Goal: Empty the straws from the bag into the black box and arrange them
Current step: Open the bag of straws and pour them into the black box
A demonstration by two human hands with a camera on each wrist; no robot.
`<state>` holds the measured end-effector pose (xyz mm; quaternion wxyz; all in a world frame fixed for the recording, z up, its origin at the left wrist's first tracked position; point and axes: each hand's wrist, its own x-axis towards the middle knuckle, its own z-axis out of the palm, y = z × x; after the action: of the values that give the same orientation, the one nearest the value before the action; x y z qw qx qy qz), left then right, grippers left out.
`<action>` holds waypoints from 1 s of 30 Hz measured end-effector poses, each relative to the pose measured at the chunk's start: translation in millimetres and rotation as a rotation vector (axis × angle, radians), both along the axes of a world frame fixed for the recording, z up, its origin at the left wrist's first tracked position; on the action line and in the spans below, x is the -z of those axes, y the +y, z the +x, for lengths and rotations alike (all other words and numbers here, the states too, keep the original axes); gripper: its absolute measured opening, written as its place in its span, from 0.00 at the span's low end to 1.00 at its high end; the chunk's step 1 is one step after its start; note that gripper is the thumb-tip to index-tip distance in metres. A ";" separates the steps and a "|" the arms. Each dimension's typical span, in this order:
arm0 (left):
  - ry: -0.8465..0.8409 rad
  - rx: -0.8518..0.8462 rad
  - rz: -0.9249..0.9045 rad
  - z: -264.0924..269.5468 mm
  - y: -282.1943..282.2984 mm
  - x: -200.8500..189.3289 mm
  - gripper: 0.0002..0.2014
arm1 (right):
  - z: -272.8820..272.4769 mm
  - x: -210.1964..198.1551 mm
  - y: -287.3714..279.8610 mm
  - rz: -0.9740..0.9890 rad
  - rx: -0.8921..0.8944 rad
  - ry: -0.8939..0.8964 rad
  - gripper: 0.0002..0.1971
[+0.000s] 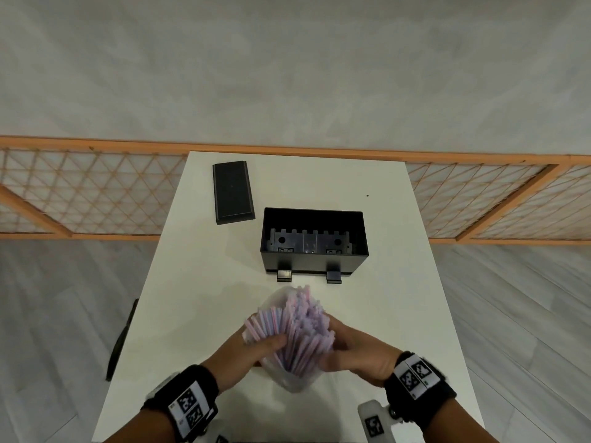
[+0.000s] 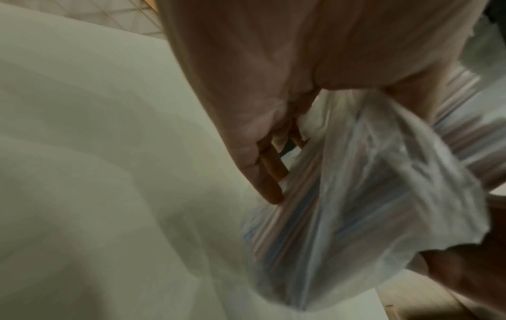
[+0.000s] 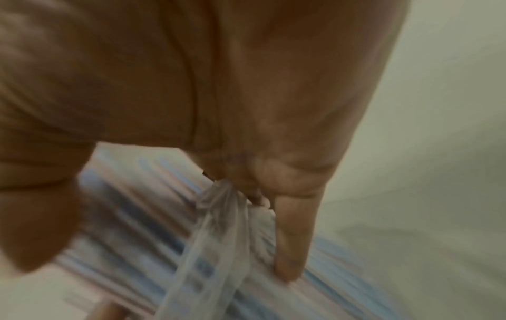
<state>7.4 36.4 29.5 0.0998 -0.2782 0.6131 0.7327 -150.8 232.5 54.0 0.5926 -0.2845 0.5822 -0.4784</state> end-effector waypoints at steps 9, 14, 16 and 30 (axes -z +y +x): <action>0.146 0.003 0.000 -18.0 11.9 -4.4 0.31 | 15.9 6.0 -20.8 0.031 0.145 0.358 0.51; 0.196 -0.046 -0.156 -13.8 4.2 -6.6 0.43 | 6.9 7.6 -15.3 -0.044 0.236 0.508 0.48; 0.140 0.010 -0.198 -13.7 1.4 -3.6 0.48 | 5.3 14.0 -15.6 -0.042 0.232 0.512 0.51; 0.186 0.379 -0.367 -32.4 -0.8 -3.9 0.52 | 7.8 35.1 -31.9 0.019 0.160 0.496 0.33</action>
<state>-25.0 35.6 33.4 0.1265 -0.1035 0.7832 0.6000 -143.0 200.6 18.9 0.3948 -0.3406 0.7347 -0.4339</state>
